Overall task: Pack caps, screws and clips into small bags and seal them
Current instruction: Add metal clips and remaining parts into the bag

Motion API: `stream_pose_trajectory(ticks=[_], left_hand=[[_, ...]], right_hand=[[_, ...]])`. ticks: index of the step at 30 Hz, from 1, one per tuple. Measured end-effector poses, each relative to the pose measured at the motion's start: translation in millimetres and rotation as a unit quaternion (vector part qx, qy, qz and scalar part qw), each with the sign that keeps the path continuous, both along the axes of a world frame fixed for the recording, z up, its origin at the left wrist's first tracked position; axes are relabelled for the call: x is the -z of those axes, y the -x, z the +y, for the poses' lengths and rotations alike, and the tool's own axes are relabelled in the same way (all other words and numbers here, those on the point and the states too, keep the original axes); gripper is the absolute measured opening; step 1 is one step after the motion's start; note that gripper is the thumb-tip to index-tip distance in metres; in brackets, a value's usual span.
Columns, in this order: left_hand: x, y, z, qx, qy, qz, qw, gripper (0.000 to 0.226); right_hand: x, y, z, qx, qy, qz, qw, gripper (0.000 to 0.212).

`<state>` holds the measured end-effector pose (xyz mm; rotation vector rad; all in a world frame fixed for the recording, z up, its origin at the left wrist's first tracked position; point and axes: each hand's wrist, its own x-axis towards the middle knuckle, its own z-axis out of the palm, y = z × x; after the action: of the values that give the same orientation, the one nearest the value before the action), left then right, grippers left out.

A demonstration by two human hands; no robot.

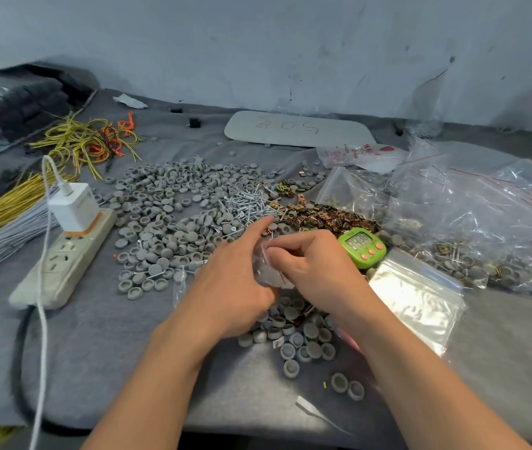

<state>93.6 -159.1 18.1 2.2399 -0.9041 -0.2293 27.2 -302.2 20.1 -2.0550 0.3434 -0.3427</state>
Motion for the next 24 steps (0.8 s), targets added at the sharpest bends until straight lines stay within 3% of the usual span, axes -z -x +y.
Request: stream_pose_trajectory(ticks=[5, 8, 15, 18, 24], left_hand=[[-2, -6, 6, -0.033, 0.130, 0.032, 0.990, 0.089], [-6, -7, 11, -0.035, 0.228, 0.122, 0.965, 0.074], [-27, -12, 19, -0.039, 0.477, 0.314, 0.820, 0.059], [-29, -13, 21, -0.036, 0.526, 0.385, 0.758, 0.069], [-30, -16, 22, -0.048, 0.560, 0.359, 0.745, 0.075]], right_hand=[[-6, 6, -4, 0.068, -0.143, -0.045, 0.986, 0.026], [-13, 13, -13, 0.125, -0.236, -0.045, 0.963, 0.030], [-4, 18, -7, 0.115, -0.153, 0.064, 0.979, 0.050], [-2, 21, -7, 0.105, -0.123, 0.062, 0.985, 0.054], [-5, 21, -5, 0.090, -0.148, 0.044, 0.984, 0.055]])
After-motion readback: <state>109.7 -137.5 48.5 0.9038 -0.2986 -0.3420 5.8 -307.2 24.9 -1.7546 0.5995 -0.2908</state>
